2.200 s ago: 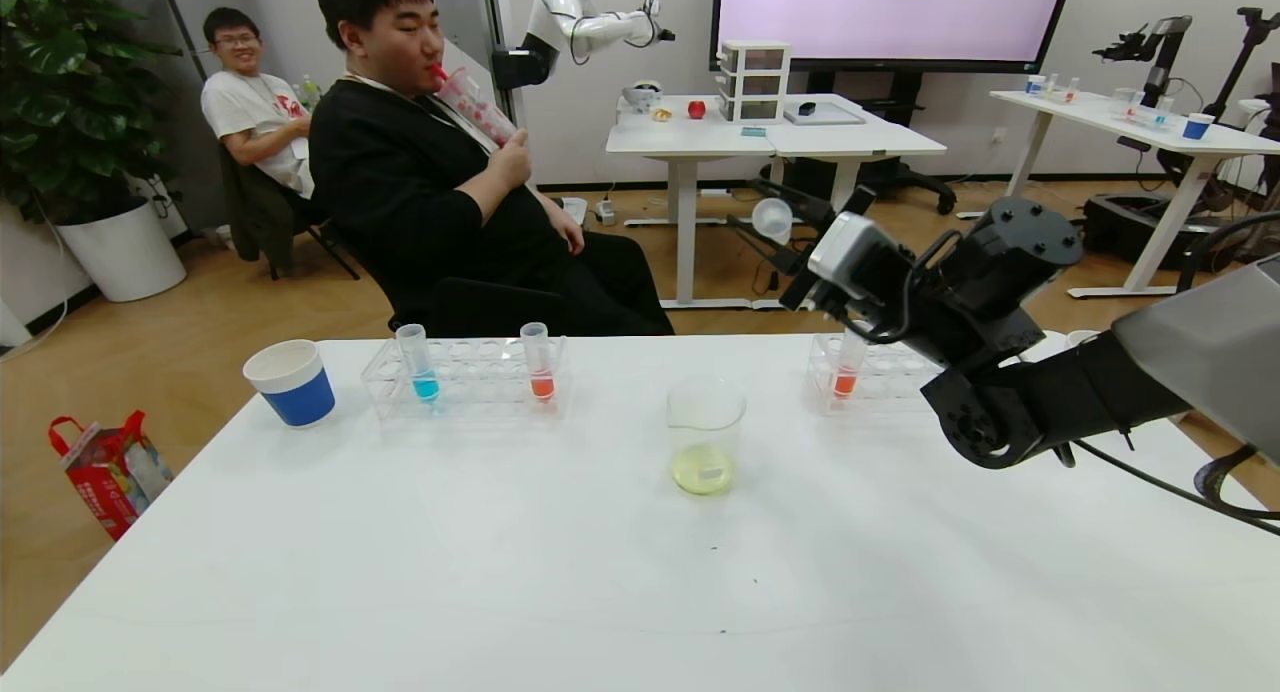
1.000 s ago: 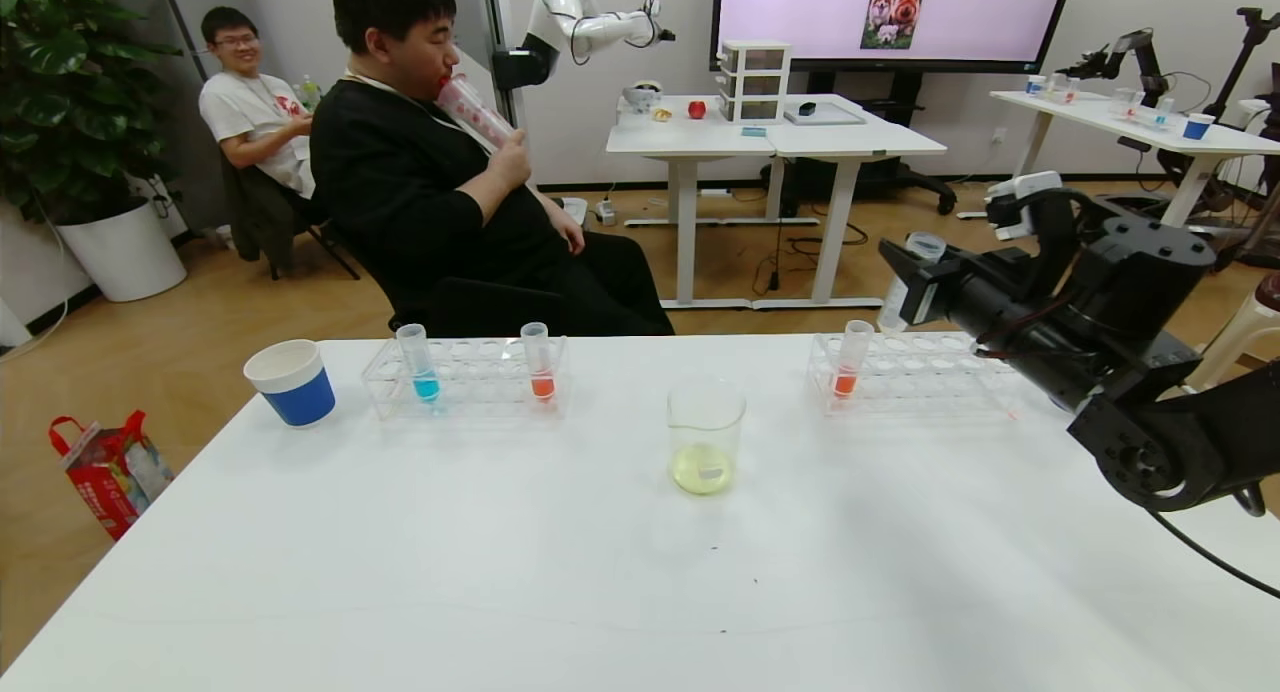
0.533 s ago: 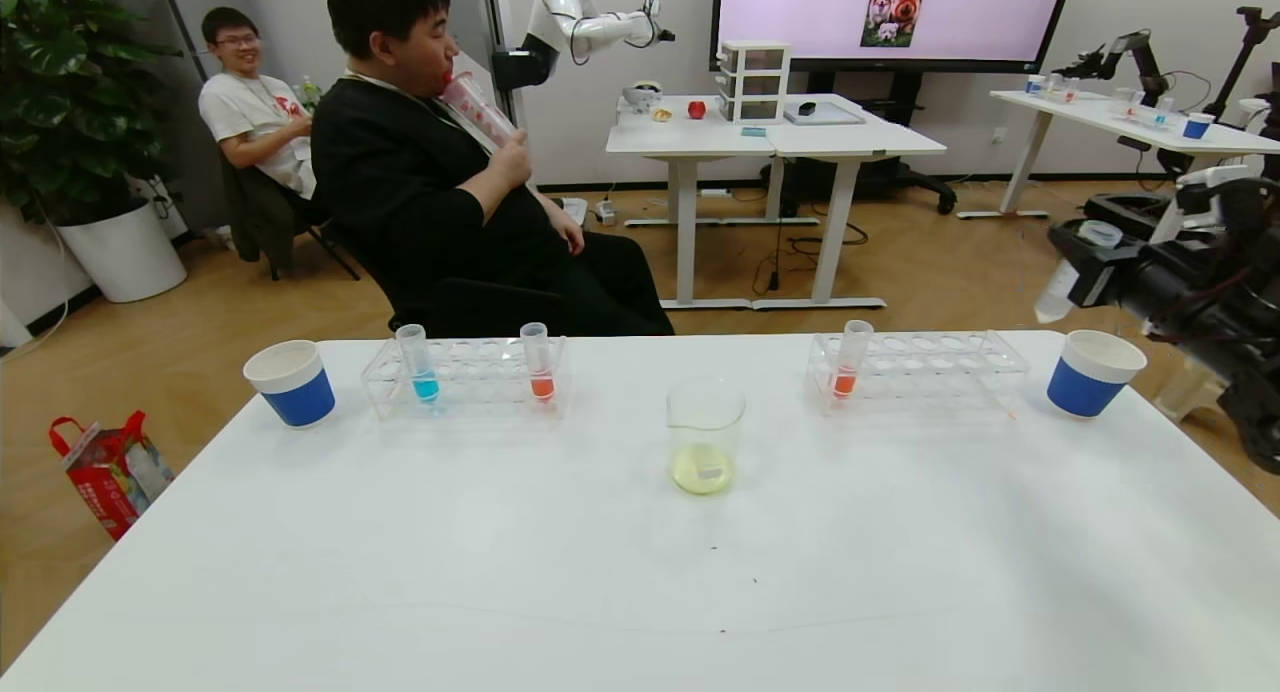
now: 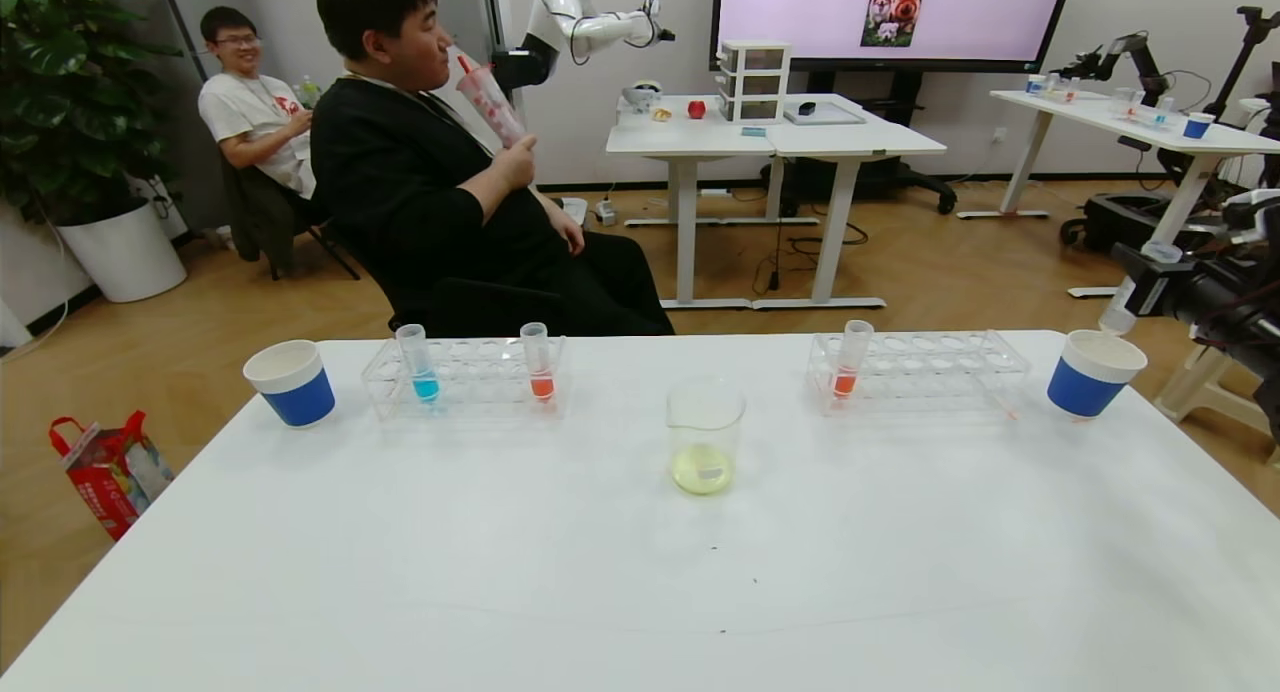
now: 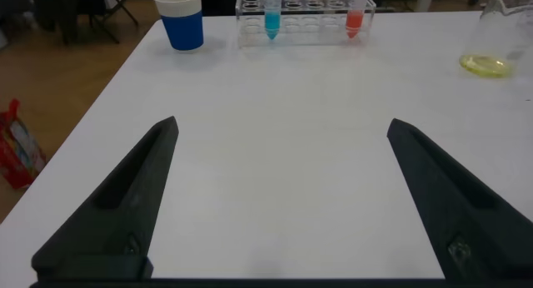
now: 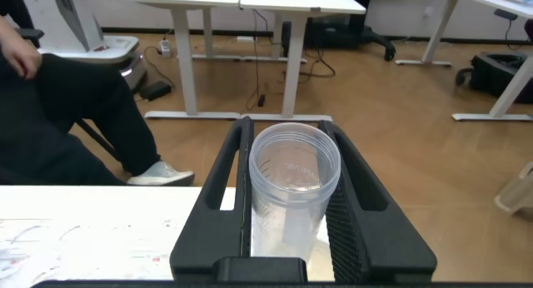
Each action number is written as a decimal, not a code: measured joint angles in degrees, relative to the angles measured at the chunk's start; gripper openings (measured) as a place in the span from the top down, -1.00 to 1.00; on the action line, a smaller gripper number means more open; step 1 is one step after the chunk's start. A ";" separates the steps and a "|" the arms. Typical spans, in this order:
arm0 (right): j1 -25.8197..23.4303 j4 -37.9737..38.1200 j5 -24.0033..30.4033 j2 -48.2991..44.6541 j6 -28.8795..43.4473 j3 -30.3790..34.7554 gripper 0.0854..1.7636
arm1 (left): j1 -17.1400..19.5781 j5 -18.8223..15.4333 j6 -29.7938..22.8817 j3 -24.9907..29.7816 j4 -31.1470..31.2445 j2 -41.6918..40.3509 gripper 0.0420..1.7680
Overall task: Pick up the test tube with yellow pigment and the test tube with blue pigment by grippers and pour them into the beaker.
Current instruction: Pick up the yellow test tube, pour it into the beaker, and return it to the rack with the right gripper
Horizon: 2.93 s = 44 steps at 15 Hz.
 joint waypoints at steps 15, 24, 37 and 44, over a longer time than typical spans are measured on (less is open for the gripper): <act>-2.58 -7.53 -0.27 13.39 -2.62 -1.18 0.49 | 0.02 0.02 0.02 0.00 -0.02 0.00 -0.98; -2.06 -10.05 -0.33 13.84 -2.54 -1.63 -0.97 | 0.05 0.02 0.00 0.00 0.00 0.00 -0.98; 18.38 0.52 -12.79 0.35 -2.21 -1.13 -0.97 | 0.02 0.00 0.02 0.00 -0.02 0.00 -0.98; 21.76 1.12 -13.07 -15.27 -2.43 9.06 -0.97 | 0.02 0.00 0.00 0.00 0.00 0.00 -0.98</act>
